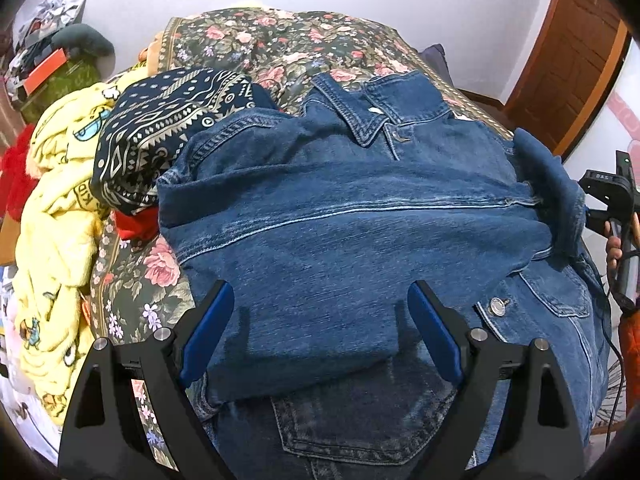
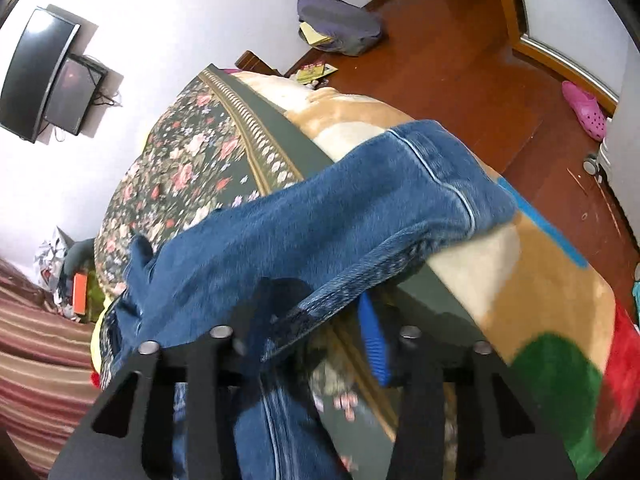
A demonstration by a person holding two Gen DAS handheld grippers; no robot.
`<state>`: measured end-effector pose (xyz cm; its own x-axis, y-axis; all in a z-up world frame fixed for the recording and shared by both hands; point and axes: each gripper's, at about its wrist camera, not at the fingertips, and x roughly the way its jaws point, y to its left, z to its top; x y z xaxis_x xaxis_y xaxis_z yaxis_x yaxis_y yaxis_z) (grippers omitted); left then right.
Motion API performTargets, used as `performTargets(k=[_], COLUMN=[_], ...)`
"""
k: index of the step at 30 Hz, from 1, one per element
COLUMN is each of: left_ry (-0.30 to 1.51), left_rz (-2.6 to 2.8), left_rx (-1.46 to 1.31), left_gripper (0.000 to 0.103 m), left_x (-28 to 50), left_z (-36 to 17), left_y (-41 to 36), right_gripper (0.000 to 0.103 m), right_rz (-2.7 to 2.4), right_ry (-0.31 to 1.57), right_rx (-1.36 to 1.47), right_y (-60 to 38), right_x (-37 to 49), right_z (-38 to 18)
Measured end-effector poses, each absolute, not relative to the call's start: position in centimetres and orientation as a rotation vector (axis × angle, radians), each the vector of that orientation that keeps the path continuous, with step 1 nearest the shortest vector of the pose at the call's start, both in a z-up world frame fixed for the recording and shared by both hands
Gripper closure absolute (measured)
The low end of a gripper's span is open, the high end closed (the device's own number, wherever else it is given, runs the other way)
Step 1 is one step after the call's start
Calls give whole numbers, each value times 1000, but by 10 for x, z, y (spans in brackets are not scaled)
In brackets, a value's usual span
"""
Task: Fold large clothes
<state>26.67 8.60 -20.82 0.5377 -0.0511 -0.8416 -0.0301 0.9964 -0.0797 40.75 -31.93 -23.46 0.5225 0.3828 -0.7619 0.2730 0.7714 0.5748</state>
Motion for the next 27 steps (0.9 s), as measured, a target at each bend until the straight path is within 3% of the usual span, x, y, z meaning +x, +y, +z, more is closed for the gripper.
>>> performTargets(k=[1, 3, 11, 17, 22, 27], left_ry=[1002, 993, 968, 938, 896, 877], left_rz=[-12, -11, -11, -15, 9, 46], left_rx=[-92, -96, -109, -126, -137, -157], left_gripper=[14, 15, 14, 14, 14, 14], left_x=[266, 265, 260, 250, 236, 220], left_z=[-208, -206, -200, -192, -179, -172], left_y=[87, 90, 98, 103, 118, 140], right_gripper=[89, 91, 92, 92, 93, 93], right_rz=[62, 67, 225, 479, 667, 798], right_ry=[1038, 1006, 781, 727, 793, 976], right_rx=[703, 645, 387, 265, 150, 43], right_y=[-317, -311, -258, -175, -91, -21], right_x=[409, 406, 380, 364, 348, 326], right_z=[-231, -215, -112, -59, -67, -129])
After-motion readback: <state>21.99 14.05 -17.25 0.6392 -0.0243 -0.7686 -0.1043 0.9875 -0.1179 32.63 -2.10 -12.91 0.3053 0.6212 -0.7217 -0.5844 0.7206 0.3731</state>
